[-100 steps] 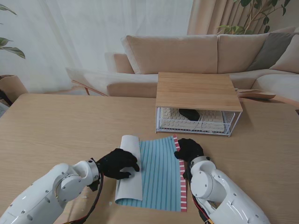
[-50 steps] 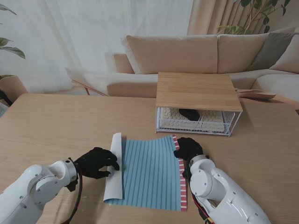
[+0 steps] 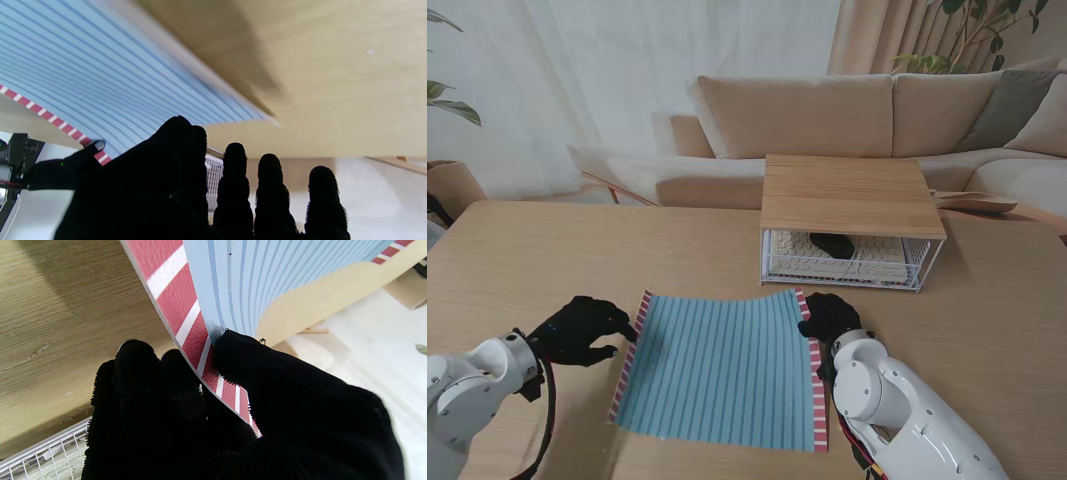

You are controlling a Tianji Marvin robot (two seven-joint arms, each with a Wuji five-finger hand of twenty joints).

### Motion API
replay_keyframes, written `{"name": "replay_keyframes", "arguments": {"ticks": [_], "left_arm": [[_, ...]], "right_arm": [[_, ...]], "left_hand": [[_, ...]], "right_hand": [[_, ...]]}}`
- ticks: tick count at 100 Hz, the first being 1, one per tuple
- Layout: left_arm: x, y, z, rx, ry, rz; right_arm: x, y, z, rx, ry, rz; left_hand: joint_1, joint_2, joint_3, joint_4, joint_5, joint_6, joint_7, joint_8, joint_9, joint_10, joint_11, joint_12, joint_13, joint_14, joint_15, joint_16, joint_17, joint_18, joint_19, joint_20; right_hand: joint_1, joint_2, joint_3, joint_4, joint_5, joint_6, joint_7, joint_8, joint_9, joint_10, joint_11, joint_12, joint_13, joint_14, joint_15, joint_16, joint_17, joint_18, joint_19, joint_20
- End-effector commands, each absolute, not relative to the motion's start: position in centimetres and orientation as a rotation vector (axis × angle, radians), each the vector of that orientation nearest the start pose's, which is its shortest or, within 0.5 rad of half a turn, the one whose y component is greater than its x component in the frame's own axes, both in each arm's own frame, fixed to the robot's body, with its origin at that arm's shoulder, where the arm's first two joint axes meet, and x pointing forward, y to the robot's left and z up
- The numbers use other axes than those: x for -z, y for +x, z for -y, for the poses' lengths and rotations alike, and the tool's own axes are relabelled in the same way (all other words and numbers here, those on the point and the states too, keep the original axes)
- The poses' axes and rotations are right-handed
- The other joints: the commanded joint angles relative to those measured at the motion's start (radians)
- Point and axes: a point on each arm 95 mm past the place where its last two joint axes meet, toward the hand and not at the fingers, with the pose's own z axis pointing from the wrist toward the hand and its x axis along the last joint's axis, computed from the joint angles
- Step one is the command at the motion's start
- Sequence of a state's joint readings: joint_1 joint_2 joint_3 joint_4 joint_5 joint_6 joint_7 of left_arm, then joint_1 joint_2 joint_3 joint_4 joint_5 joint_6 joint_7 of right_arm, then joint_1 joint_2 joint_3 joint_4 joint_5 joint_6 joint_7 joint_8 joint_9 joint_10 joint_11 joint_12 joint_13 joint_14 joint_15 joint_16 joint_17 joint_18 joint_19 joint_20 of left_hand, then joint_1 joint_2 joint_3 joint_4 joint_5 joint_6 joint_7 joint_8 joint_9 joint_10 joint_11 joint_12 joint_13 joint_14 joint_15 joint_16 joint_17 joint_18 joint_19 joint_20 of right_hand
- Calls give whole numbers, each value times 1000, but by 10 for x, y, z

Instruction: Unroll the mouse pad and set up the keyboard and mouse from the tabletop organizer

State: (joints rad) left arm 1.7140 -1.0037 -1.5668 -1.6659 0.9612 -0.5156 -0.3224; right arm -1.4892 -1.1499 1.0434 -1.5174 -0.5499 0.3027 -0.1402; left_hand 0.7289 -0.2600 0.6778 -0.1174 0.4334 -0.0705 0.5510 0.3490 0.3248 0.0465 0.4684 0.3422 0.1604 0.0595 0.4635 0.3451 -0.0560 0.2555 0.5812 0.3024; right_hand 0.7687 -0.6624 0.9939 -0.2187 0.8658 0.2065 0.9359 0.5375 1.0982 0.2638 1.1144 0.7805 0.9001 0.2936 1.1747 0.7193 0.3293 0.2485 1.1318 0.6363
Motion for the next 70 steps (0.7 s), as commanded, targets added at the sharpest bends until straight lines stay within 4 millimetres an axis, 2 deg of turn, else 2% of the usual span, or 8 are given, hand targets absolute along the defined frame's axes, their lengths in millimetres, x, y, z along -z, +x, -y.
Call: {"name": "replay_keyframes", "arguments": {"ticks": [1, 16, 22, 27, 33, 56, 70], "left_arm": [[301, 370, -94, 1436, -1109, -1900], [291, 370, -89, 1521, -1151, -1772], [289, 369, -81, 1583, -1220, -1705], [289, 368, -73, 1642, -1279, -1639], [290, 366, -60, 1711, -1347, -1561], [301, 356, -16, 1862, -1546, -1334], [308, 349, 1, 1945, -1691, -1178]], "right_arm": [[359, 405, -36, -1490, 1767, -1176], [359, 406, -37, -1487, 1767, -1179], [359, 406, -37, -1486, 1768, -1179], [359, 405, -37, -1485, 1767, -1180], [359, 405, -37, -1483, 1766, -1181], [358, 403, -27, -1468, 1732, -1196], [351, 401, -10, -1456, 1706, -1208]], "left_hand": [[-20, -10, 27, 34, -4, -14, -16, -3, 15, 6, -6, 2, 17, 5, 2, 18, -16, 21, 40, 14], [-70, -4, 27, 36, -35, 15, -45, -17, 13, 28, -29, -5, 31, 32, -11, 24, -23, 43, 96, 40], [-102, 4, 7, 36, -68, 24, -64, -24, -23, 35, -42, -9, 6, 46, -23, 23, -27, 50, 97, 40], [-129, 6, -17, 49, -90, 24, -82, -35, -54, 41, -47, -13, -13, 59, -35, 27, -29, 61, 97, 39], [-145, 1, -31, 50, -105, 17, -94, -41, -80, 35, -56, -17, -31, 71, -45, 27, -27, 76, 98, 39], [-137, 15, -64, 54, -108, 30, -113, -55, -99, 51, -64, -26, -51, 92, -66, 34, -32, 81, 132, 54], [-116, 21, -94, 55, -90, 34, -119, -62, -107, 54, -67, -31, -58, 94, -89, 34, -32, 74, 89, 30]], "right_hand": [[64, 33, 53, 16, -6, -11, 50, 25, -5, 103, 39, 13, -1, -29, 25, 16, -16, -7, 43, -13], [65, 34, 52, 17, -7, -12, 49, 26, -6, 104, 40, 13, -2, -29, 25, 17, -16, -7, 43, -12], [65, 34, 50, 17, -7, -11, 49, 26, -6, 105, 40, 13, -2, -28, 26, 17, -18, -7, 43, -13], [65, 34, 50, 18, -7, -12, 49, 27, -6, 104, 40, 13, -2, -28, 26, 17, -17, -7, 44, -13], [65, 35, 49, 18, -7, -11, 49, 27, -6, 103, 40, 13, -1, -29, 26, 17, -16, -7, 44, -13], [65, 41, 42, 16, -7, -15, 47, 26, -6, 102, 40, 14, 1, -30, 26, 16, -11, -9, 46, -13], [66, 43, 39, 17, -9, -15, 46, 26, -7, 101, 40, 14, -1, -31, 25, 16, -13, -10, 46, -13]]}}
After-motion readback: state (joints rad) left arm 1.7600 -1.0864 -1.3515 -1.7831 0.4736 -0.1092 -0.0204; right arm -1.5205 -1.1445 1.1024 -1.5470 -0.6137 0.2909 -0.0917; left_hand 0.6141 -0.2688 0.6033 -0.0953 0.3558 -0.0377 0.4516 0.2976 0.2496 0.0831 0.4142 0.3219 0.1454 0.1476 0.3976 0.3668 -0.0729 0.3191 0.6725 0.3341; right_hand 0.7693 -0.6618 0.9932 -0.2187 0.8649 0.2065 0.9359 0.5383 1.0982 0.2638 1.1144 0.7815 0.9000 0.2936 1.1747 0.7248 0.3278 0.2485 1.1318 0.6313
